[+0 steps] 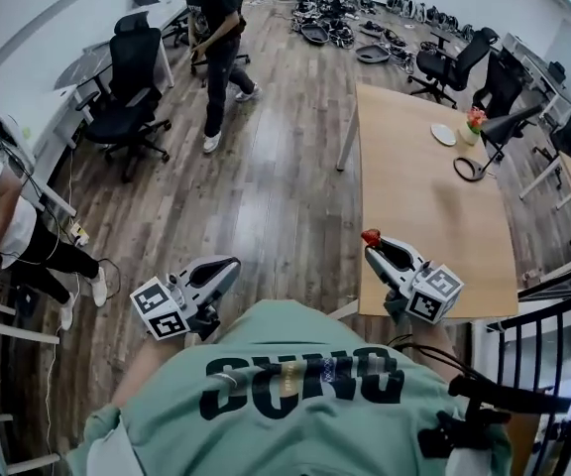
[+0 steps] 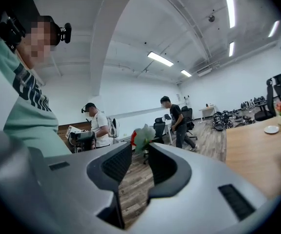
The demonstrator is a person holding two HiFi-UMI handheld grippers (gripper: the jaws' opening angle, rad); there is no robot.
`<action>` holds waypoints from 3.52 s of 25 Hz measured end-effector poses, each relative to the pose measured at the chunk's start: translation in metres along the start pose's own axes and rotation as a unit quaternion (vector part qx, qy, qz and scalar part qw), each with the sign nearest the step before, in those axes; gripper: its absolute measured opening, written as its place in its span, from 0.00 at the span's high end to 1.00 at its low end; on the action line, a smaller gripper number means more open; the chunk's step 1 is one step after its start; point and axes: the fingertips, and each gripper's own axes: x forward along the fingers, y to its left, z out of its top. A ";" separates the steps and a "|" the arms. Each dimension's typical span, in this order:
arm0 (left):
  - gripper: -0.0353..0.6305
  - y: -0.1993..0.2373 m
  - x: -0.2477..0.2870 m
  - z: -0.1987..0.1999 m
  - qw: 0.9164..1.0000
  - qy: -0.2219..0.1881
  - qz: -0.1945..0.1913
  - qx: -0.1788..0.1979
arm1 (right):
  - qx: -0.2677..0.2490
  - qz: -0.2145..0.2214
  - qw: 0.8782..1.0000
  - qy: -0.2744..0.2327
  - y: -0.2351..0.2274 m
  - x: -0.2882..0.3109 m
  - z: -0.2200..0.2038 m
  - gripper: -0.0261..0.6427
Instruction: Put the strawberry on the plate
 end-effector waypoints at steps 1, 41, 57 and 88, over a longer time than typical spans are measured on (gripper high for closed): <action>0.94 0.002 0.014 0.000 1.000 -0.003 0.004 0.000 | -0.002 0.006 1.000 -0.001 -0.014 0.000 0.005 0.79; 0.94 0.387 0.122 0.113 0.999 0.023 -0.027 -0.021 | 0.014 -0.028 0.999 -0.003 -0.247 0.313 0.068 0.79; 0.94 0.482 0.380 0.143 0.999 0.032 -0.027 -0.009 | 0.006 -0.009 0.999 -0.036 -0.518 0.328 0.140 0.79; 0.94 0.768 0.685 0.169 0.916 0.163 -0.358 -0.080 | 0.055 -0.364 0.928 -0.056 -0.736 0.374 0.175 0.79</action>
